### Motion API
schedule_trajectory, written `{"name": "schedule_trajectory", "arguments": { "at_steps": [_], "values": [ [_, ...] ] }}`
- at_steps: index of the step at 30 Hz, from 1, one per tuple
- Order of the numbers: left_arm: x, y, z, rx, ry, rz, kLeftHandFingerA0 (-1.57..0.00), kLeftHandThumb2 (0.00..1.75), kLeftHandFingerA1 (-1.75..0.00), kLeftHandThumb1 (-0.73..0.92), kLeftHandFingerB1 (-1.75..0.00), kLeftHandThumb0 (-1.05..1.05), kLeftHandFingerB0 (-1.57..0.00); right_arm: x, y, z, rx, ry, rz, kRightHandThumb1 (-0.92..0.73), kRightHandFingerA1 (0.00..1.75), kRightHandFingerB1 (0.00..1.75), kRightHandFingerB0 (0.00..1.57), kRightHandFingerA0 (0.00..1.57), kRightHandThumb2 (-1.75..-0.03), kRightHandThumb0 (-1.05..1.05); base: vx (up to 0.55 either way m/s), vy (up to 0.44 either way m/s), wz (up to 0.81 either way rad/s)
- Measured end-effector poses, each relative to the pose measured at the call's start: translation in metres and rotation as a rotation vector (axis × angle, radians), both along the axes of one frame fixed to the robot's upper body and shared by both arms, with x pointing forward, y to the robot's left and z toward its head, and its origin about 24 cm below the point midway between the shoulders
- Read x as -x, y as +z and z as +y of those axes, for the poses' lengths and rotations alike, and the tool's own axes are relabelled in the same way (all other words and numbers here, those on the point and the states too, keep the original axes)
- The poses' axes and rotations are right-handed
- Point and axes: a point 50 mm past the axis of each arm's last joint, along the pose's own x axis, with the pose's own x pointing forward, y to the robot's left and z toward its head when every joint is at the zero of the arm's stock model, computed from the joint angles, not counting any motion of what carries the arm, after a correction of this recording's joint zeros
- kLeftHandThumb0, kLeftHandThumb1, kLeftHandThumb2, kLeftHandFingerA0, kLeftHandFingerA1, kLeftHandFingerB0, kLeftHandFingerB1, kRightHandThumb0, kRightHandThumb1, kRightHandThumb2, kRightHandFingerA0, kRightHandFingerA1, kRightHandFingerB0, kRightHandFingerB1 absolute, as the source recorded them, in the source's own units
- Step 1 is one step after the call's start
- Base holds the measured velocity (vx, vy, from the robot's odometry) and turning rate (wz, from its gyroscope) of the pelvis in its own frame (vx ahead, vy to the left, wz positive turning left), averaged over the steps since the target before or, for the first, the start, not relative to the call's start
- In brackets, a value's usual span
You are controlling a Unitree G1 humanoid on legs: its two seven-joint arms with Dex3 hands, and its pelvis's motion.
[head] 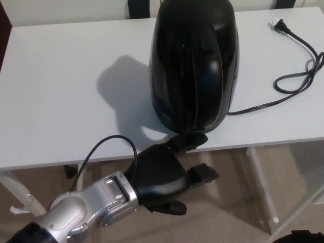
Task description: The robot walk towards a table in front and click the button on the base of the boilling pot using its left middle finger
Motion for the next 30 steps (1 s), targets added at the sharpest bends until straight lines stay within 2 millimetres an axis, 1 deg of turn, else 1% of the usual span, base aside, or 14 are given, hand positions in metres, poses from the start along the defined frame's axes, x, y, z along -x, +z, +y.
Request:
{"name": "schedule_trajectory", "arguments": {
  "at_steps": [13,19,20,22,23,24,30],
  "values": [
    [0.0014,-0.0042,-0.0037,-0.009,-0.009,0.016,-0.25,0.65,-0.30,0.84,-0.29,-0.75,-0.22,-0.0006,0.0003,0.0001,0.000,0.001,-0.001,-0.48,0.48,0.46,0.72,0.84,-0.55,-0.46,0.00,0.000,0.00],
    [0.0016,-0.0047,-0.0037,-0.016,-0.010,0.023,-0.26,0.65,-0.30,0.84,-0.29,-0.75,-0.23,-0.0035,0.0017,0.0003,-0.003,0.003,-0.009,-0.48,0.47,0.46,0.72,0.82,-0.55,-0.44,0.00,0.000,0.00],
    [0.0017,-0.0047,-0.0037,-0.016,-0.010,0.023,-0.24,0.66,-0.29,0.86,-0.29,-0.76,-0.19,-0.0036,0.0017,0.0003,-0.003,0.003,-0.008,-0.48,0.48,0.46,0.74,0.84,-0.55,-0.44,0.00,0.000,0.00],
    [0.0021,-0.0045,-0.0041,-0.022,-0.012,0.025,-0.26,0.65,-0.30,0.83,-0.29,-0.76,-0.21,-0.0036,0.0017,0.0004,-0.003,0.004,-0.008,-0.48,0.48,0.46,0.73,0.83,-0.55,-0.45,0.00,0.000,0.00],
    [0.0023,-0.0046,-0.0043,-0.024,-0.013,0.026,-0.27,0.66,-0.30,0.83,-0.29,-0.75,-0.20,-0.0036,0.0017,0.0004,-0.003,0.004,-0.008,-0.48,0.48,0.46,0.72,0.82,-0.55,-0.44,0.00,0.000,0.00],
    [0.0025,-0.0048,-0.0042,-0.026,-0.013,0.028,-0.20,0.95,-0.42,0.67,-0.41,-0.78,-0.16,-0.0036,0.0017,0.0004,-0.004,0.005,-0.007,-0.49,0.47,0.45,0.70,0.80,-0.55,-0.44,0.00,0.000,0.00],
    [0.0029,-0.0058,-0.0040,-0.028,-0.011,0.037,-0.21,0.97,-0.43,0.68,-0.40,-0.79,-0.15,-0.0051,0.0034,0.0015,-0.009,0.012,-0.013,-0.48,0.48,0.45,0.69,0.82,-0.55,-0.43,0.00,0.000,0.00]
  ]
}}
